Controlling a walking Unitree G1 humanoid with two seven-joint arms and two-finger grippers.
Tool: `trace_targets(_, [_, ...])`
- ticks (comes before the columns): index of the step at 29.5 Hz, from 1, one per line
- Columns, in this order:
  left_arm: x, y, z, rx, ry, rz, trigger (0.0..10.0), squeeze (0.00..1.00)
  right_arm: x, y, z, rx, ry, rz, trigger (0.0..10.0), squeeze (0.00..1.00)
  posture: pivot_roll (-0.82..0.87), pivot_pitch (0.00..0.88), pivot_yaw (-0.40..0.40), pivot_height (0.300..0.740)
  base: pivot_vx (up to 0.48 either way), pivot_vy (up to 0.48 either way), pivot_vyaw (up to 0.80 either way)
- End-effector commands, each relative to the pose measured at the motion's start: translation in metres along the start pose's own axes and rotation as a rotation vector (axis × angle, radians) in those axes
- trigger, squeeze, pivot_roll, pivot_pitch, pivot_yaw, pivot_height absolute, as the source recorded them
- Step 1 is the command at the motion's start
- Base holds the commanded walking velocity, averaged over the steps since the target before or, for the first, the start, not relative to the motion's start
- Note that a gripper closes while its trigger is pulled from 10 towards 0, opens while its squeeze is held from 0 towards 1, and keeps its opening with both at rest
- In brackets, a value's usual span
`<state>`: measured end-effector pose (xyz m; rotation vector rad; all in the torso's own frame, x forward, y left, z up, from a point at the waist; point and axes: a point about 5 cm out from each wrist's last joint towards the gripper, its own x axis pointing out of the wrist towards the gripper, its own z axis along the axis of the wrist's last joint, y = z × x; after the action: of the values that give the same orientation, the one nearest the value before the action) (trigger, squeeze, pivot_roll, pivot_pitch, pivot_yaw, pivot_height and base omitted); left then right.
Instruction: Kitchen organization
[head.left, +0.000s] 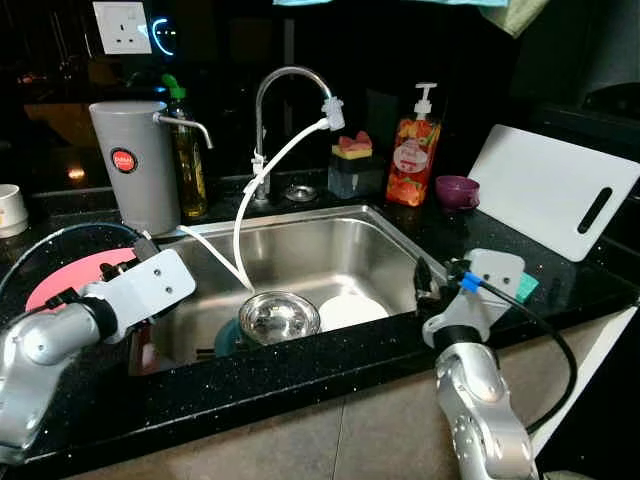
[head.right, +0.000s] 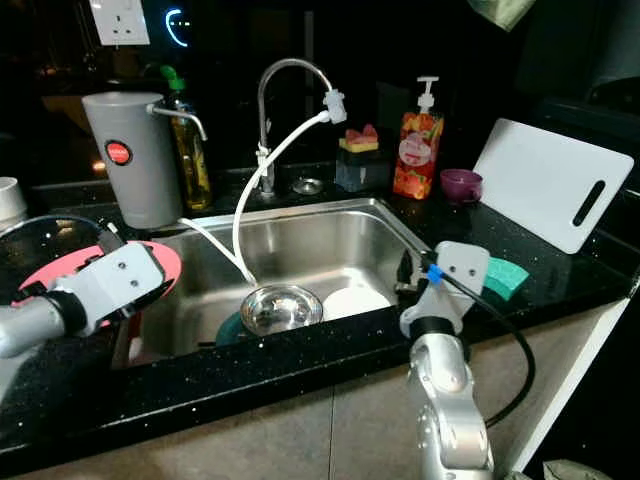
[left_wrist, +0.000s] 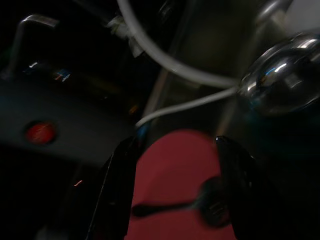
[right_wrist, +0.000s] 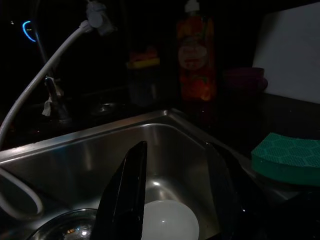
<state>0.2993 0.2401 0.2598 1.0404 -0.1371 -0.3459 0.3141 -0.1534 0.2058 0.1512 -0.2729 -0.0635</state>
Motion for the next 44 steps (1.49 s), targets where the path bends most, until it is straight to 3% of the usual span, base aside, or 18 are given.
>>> trace_targets(1, [0.004,0.0,-0.011,0.034,0.088,0.017,10.0,0.0,0.003,0.001,-0.001,0.01,0.002,0.002,10.0,0.0,0.06,0.0,-0.06,0.74,0.0,0.0,0.0])
trace_targets(5, [0.008,-0.006,-0.023,0.015,0.163,0.012,10.0,0.0,0.005,-0.001,0.003,0.006,-0.012,0.003,10.0,0.0,0.06,0.0,-0.06,0.74,0.0,0.0,0.0])
trace_targets(11, [0.022,-0.012,-0.024,-0.032,0.202,0.045,10.0,0.0,0.004,-0.006,0.003,-0.004,-0.011,-0.01,10.0,0.0,0.04,0.0,-0.062,0.74,0.0,0.0,0.0])
trace_targets(13, [0.026,-0.014,-0.024,-0.026,0.203,0.062,10.0,0.0,0.003,-0.006,0.003,-0.004,-0.011,-0.011,10.0,0.0,0.04,0.0,-0.062,0.74,0.0,0.0,0.0])
trace_targets(17, [0.049,-0.016,-0.007,-0.108,0.14,0.154,10.0,0.0,0.002,-0.005,0.004,-0.006,-0.011,-0.01,10.0,0.0,0.03,0.0,-0.067,0.74,0.0,0.0,0.0])
trace_targets(18, [0.049,-0.016,-0.007,-0.108,0.14,0.154,10.0,0.0,0.002,-0.005,0.004,-0.006,-0.011,-0.01,10.0,0.0,0.03,0.0,-0.067,0.74,0.0,0.0,0.0])
trace_targets(20, [0.062,-0.016,-0.004,-0.258,0.162,0.25,10.0,0.0,0.003,-0.005,0.005,-0.006,-0.013,-0.009,10.0,0.0,0.02,0.0,-0.078,0.74,0.0,0.0,0.0])
trace_targets(21, [0.062,-0.016,-0.004,-0.258,0.162,0.25,10.0,0.0,0.003,-0.005,0.005,-0.006,-0.013,-0.009,10.0,0.0,0.02,0.0,-0.078,0.74,0.0,0.0,0.0])
trace_targets(22, [0.07,-0.019,-0.007,-0.387,0.202,0.303,10.0,0.0,0.004,-0.004,0.006,-0.006,-0.015,-0.007,10.0,0.0,0.01,0.0,-0.08,0.74,0.0,0.0,0.0])
trace_targets(23, [0.07,-0.019,-0.007,-0.387,0.202,0.303,10.0,0.0,0.004,-0.004,0.006,-0.006,-0.015,-0.007,10.0,0.0,0.01,0.0,-0.08,0.74,0.0,0.0,0.0])
trace_targets(24, [0.072,-0.02,-0.012,-0.484,0.242,0.346,10.0,0.0,0.005,-0.004,0.007,-0.007,-0.017,-0.005,10.0,0.0,0.01,0.0,-0.08,0.74,0.0,0.0,0.0])
trace_targets(25, [0.072,-0.02,-0.012,-0.484,0.242,0.346,10.0,0.0,0.005,-0.004,0.007,-0.007,-0.017,-0.005,10.0,0.0,0.01,0.0,-0.08,0.74,0.0,0.0,0.0])
trace_targets(26, [0.073,-0.02,-0.02,-0.568,0.292,0.404,10.0,0.0,0.005,-0.004,0.007,-0.008,-0.018,-0.006,10.0,0.0,0.01,0.0,-0.08,0.74,0.0,0.0,0.0])
trace_targets(27, [0.073,-0.02,-0.02,-0.568,0.292,0.404,10.0,0.0,0.005,-0.004,0.007,-0.008,-0.018,-0.006,10.0,0.0,0.01,0.0,-0.08,0.74,0.0,0.0,0.0])
trace_targets(30, [0.072,-0.019,-0.038,-0.772,0.403,0.53,10.0,0.0,0.005,-0.006,0.008,-0.011,-0.017,-0.008,10.0,0.0,0.01,0.0,-0.08,0.74,0.0,0.0,0.0])
trace_targets(34, [0.072,-0.018,-0.042,-0.826,0.432,0.565,10.0,0.0,0.005,-0.006,0.008,-0.011,-0.016,-0.007,10.0,0.0,0.0,0.0,-0.089,0.74,0.0,0.0,0.0])
trace_targets(43, [0.083,-0.009,-0.036,-0.794,0.493,0.631,10.0,0.0,0.005,-0.001,0.006,0.001,-0.015,-0.003,10.0,0.0,0.01,0.0,-0.071,0.74,0.0,0.0,0.0])
trace_targets(44, [0.086,-0.011,-0.036,-0.826,0.516,0.636,10.0,0.0,0.005,-0.001,0.005,0.004,-0.014,-0.007,10.0,0.0,0.01,0.0,-0.066,0.74,0.0,0.0,0.0])
